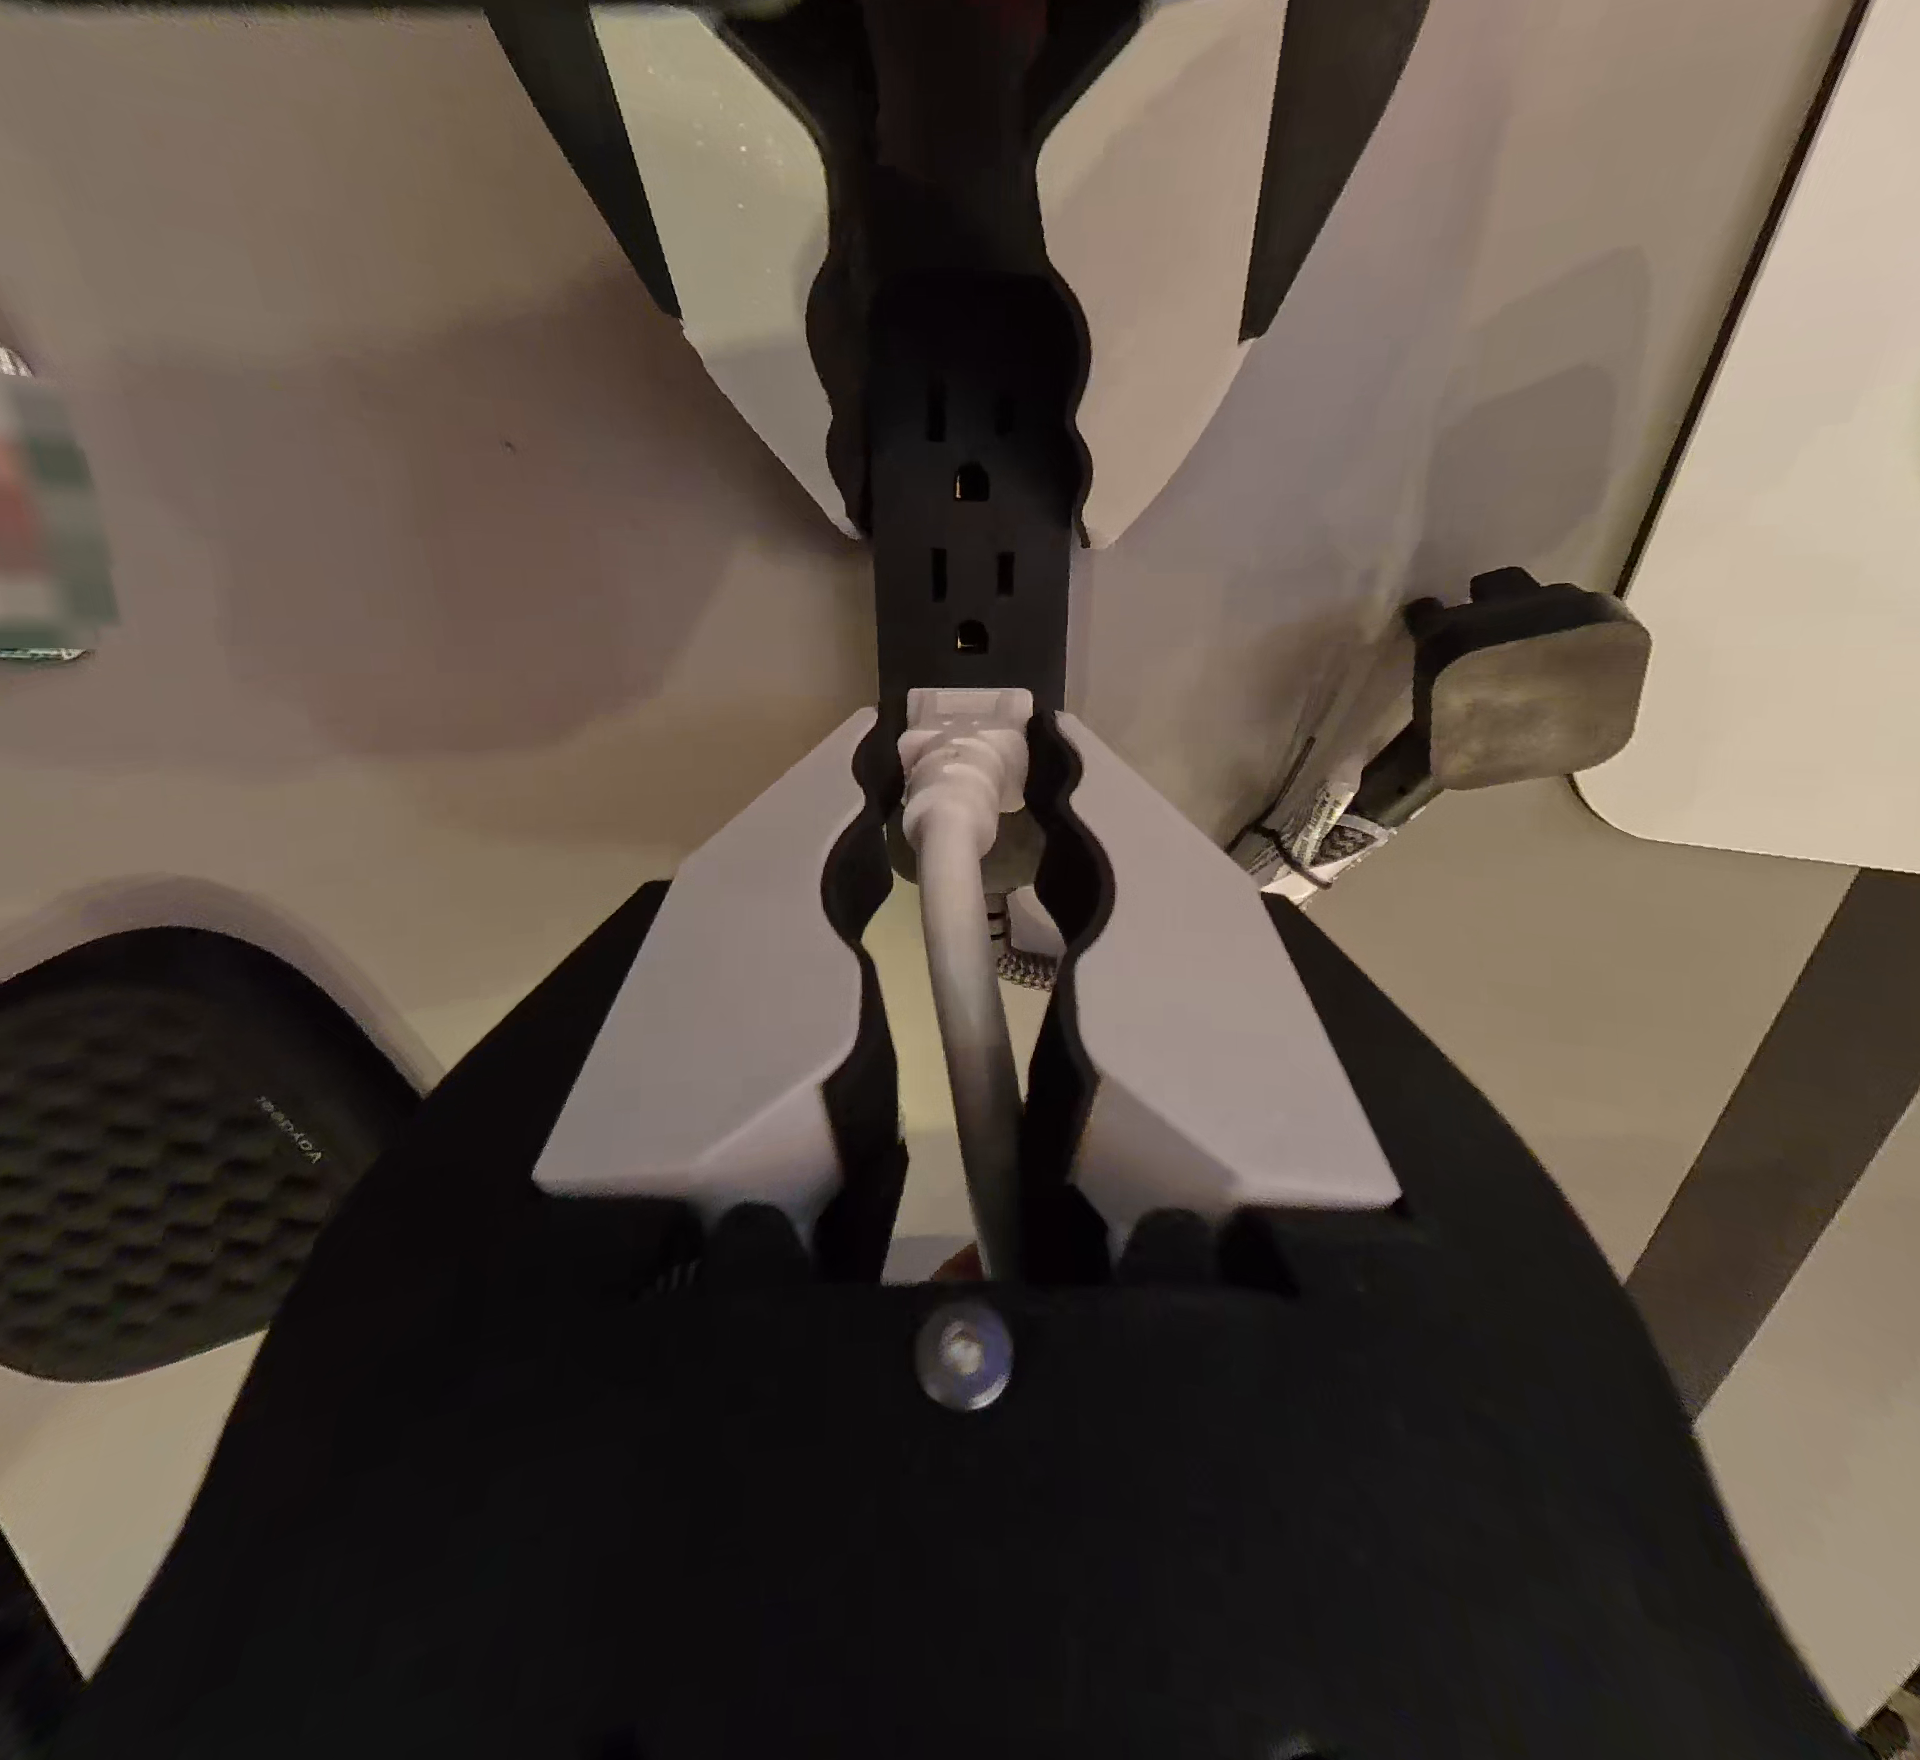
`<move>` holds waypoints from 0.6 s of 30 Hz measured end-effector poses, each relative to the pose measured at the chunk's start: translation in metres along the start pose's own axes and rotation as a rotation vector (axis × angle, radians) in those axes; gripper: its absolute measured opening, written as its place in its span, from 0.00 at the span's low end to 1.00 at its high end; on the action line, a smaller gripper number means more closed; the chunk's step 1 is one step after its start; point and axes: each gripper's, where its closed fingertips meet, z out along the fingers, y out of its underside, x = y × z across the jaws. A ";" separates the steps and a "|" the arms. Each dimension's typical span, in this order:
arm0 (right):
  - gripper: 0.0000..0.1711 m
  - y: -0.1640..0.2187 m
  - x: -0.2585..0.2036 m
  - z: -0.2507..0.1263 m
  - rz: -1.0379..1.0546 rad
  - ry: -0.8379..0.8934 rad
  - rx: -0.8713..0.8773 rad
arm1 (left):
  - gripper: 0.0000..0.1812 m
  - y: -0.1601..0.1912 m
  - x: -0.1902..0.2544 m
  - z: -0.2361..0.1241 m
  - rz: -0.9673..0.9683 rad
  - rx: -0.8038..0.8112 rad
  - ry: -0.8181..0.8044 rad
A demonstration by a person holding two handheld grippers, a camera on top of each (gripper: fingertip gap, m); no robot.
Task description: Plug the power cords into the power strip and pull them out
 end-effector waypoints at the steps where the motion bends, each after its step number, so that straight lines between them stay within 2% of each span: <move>1: 0.13 0.000 0.000 0.000 0.001 -0.010 -0.002 | 0.25 0.000 0.000 0.000 -0.001 0.000 0.001; 5: 0.13 -0.002 0.002 -0.002 0.003 0.004 0.037 | 0.25 0.000 -0.001 0.000 0.000 0.004 0.004; 8: 0.17 -0.019 0.008 -0.020 -0.029 0.085 0.145 | 0.25 0.000 -0.001 0.000 0.000 0.004 0.004; 10: 0.21 -0.029 0.020 -0.044 -0.038 0.180 0.220 | 0.24 -0.001 -0.001 0.000 -0.001 0.006 0.005; 12: 0.21 -0.051 0.016 -0.078 -0.061 0.236 0.376 | 0.24 -0.001 -0.001 0.000 0.003 0.007 0.004; 15: 0.19 -0.060 0.013 -0.121 -0.126 0.445 0.431 | 0.24 -0.001 -0.001 0.000 0.011 0.008 0.005; 18: 0.17 -0.066 -0.012 -0.156 -0.099 0.469 0.590 | 0.24 -0.001 -0.001 0.000 0.016 0.009 0.002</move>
